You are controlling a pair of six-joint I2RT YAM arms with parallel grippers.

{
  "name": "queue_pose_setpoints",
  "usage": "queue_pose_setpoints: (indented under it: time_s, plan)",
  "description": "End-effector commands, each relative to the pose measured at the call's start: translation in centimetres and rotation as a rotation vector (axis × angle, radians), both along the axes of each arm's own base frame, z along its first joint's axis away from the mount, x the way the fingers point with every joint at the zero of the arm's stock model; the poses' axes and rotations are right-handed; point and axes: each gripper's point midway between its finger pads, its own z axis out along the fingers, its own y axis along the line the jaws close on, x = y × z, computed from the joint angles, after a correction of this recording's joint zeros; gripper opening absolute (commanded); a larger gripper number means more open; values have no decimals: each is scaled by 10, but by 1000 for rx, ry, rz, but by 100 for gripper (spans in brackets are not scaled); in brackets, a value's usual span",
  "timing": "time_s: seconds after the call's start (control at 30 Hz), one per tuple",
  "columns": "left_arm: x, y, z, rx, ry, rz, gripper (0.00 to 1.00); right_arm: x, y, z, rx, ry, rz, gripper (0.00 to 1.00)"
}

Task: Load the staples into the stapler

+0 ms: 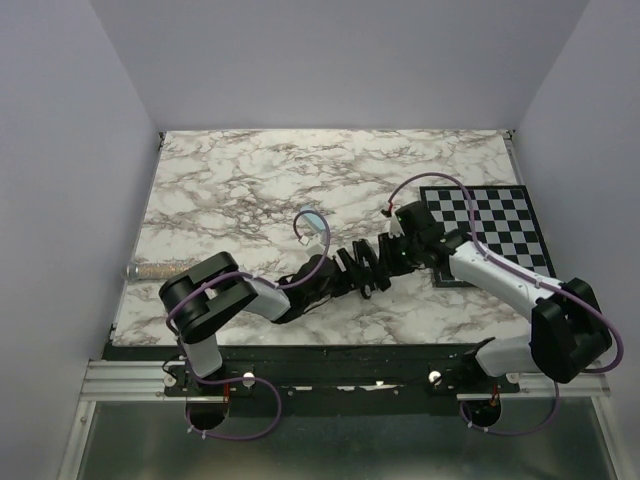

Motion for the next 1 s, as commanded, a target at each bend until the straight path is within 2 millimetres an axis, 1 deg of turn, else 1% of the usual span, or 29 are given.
queue_pose_setpoints:
  time_s: [0.0,0.07,0.1,0.17,0.2,0.23,0.27,0.3,0.33,0.37,0.4,0.43,0.47,0.5,0.57,0.6,0.63,0.67,0.7,0.73,0.8,0.83,0.87,0.9,0.97]
  plan:
    - [-18,10,-9,17,23,-17,75,-13,36,14,57,-4,94,15]
    - [-21,7,-12,14,39,-35,67,-11,38,16,61,-8,93,15]
    - [-21,4,-11,0,47,-41,59,-10,38,16,54,-8,86,14]
    - [-26,3,-13,-18,60,-54,54,-7,36,15,34,-14,71,14]
    - [-25,1,-9,-40,53,-52,47,-6,33,14,17,-14,68,14]
    - [-25,2,-11,-38,55,-52,43,-6,33,15,13,-20,72,14]
    - [-23,-1,-8,-44,50,-54,34,-5,33,16,14,-25,72,14]
    - [-24,-2,-9,-35,58,-63,20,-6,34,17,13,-25,77,14]
    - [-24,-4,-10,-26,52,-71,20,-6,33,18,11,-27,75,14]
    - [-21,-9,-6,-34,43,-79,20,-4,33,20,10,-34,71,14]
    - [-22,-15,-3,-45,40,-99,24,-4,32,20,5,-36,69,14]
    - [-21,-19,-4,-39,31,-116,26,-4,32,21,2,-40,68,14]
    - [-15,-28,5,-58,9,-123,28,-2,31,22,-2,-47,66,14]
    - [-16,-34,10,-76,1,-147,28,-1,28,22,-16,-51,56,14]
    - [-16,-39,12,-94,-11,-165,28,0,24,22,-33,-50,36,14]
    - [-15,-41,20,-127,-33,-167,28,1,19,22,-49,-60,9,18]
    - [-15,-40,21,-137,-38,-161,28,1,17,23,-51,-63,-10,22]
    - [-18,-36,17,-143,-29,-154,28,1,13,22,-56,-64,-27,29]
    - [-18,-35,22,-166,-39,-152,28,4,7,23,-53,-66,-56,41]
    - [-19,-33,20,-169,-40,-147,28,1,4,18,-46,-44,-77,47]
    - [-20,-31,20,-183,-37,-143,28,3,-1,18,11,-18,-102,57]
    - [-21,-31,19,-182,-35,-143,28,1,-2,18,37,-9,-109,61]
    - [-22,-31,18,-183,-31,-148,28,-3,-4,12,52,16,-111,61]
    - [-22,-31,19,-189,-31,-145,28,-3,-3,12,93,35,-105,63]
    - [-21,-31,21,-194,-35,-147,29,-11,-2,3,117,82,-95,64]
